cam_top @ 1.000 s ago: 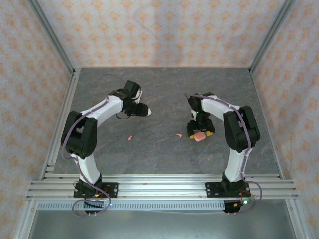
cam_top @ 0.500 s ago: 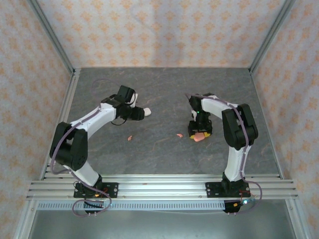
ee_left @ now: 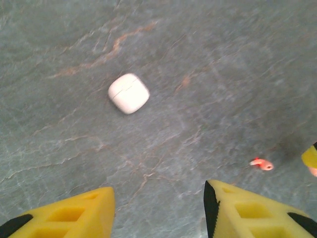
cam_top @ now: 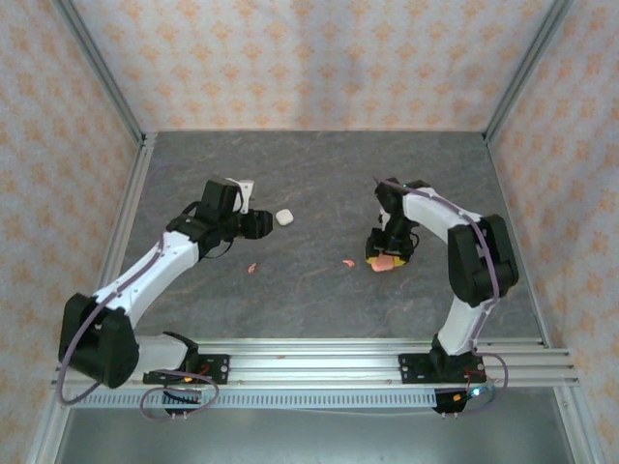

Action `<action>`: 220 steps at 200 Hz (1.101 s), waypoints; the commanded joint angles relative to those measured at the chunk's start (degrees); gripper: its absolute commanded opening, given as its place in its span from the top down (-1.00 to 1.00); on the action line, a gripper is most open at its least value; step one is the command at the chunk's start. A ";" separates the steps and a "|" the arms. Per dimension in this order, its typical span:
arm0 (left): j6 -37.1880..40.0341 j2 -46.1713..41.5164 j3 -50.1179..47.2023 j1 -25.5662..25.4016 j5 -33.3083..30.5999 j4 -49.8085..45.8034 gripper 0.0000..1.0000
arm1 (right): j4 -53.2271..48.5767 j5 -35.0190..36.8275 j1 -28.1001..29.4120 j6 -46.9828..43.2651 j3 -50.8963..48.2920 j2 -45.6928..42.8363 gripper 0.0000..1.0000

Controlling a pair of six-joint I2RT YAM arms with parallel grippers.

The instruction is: Insert wireless bluetooth earbuds into charging case

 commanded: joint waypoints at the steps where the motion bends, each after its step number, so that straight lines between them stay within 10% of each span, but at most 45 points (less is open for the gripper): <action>1: -1.79 -5.44 -3.14 -2.79 1.84 7.68 0.02 | 0.93 -5.47 -0.14 5.15 -0.28 -6.42 -0.13; 81: -9.16 -18.66 -17.95 -19.43 -6.73 36.22 -0.24 | 9.48 -14.89 3.86 22.13 1.11 -23.43 -0.06; 220: -8.74 -3.00 -10.01 -30.72 -5.88 49.88 -0.19 | 19.40 -15.45 11.46 39.22 0.43 -35.29 -0.01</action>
